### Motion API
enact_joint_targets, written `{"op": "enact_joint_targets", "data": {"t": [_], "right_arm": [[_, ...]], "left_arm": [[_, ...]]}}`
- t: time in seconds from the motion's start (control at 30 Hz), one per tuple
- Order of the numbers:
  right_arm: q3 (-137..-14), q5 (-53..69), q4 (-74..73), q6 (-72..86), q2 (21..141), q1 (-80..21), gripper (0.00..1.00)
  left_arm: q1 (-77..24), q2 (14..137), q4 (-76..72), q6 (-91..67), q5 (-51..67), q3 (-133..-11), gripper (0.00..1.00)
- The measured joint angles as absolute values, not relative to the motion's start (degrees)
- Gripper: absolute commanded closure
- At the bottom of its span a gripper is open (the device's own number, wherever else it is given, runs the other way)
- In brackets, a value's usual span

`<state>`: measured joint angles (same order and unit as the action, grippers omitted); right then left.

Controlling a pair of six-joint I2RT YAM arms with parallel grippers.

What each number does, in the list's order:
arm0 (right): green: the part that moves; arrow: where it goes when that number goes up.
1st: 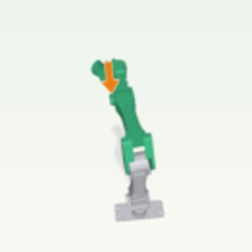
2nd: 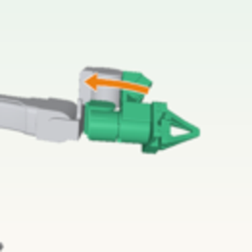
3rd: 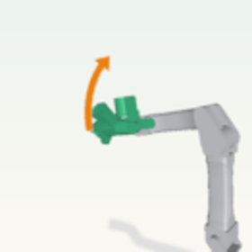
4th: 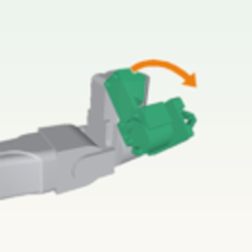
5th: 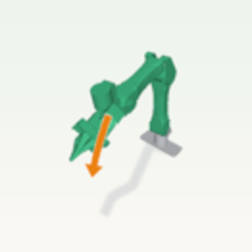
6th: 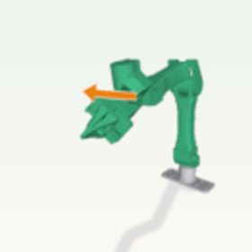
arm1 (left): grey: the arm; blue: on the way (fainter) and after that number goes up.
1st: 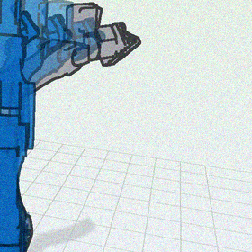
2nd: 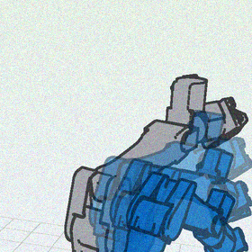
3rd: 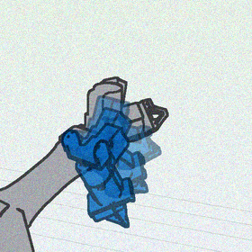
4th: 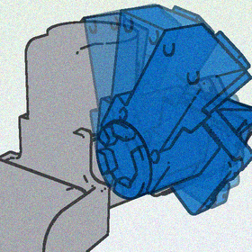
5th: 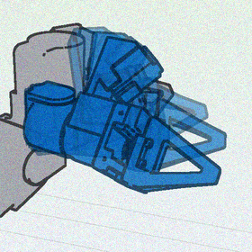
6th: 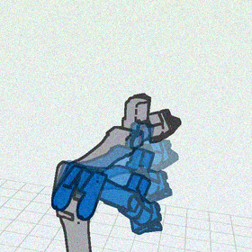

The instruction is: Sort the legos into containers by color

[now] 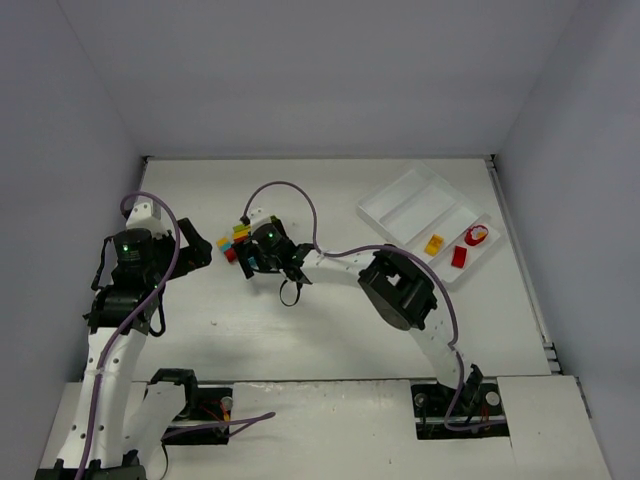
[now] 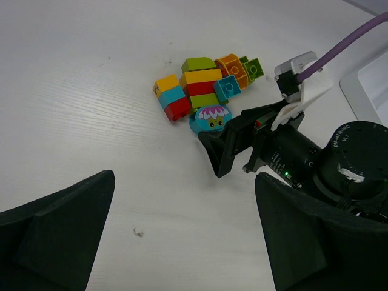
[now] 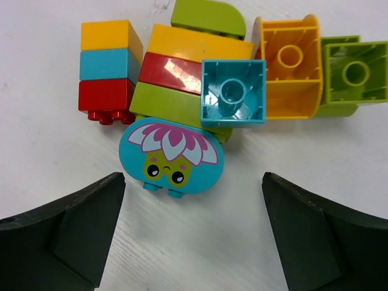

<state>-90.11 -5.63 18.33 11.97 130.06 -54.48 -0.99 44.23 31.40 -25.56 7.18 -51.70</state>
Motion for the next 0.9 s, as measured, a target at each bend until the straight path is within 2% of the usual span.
{"op": "enact_joint_targets", "data": {"t": [0.17, 0.2, 0.27, 0.4, 0.9], "right_arm": [[-90.80, -7.86, 17.15, 10.39, 128.44, -54.46, 0.18], [-91.33, -8.16, 16.88, 10.13, 128.42, -54.46, 0.25], [-92.25, -8.56, 16.23, 9.54, 128.42, -54.41, 0.32], [-94.02, -8.80, 15.44, 8.64, 128.44, -54.08, 0.35], [-102.15, -7.79, 14.26, 5.87, 131.22, -51.29, 0.34]], "left_arm": [[-0.99, 44.23, 31.40, -25.56, 7.20, -51.70, 0.07], [-0.99, 44.23, 31.38, -25.56, 7.20, -51.70, 0.08], [-0.99, 44.23, 31.38, -25.56, 7.20, -51.70, 0.08], [-0.99, 44.23, 31.38, -25.56, 7.22, -51.70, 0.08], [-0.99, 44.23, 31.38, -25.56, 7.22, -51.70, 0.08]]}}
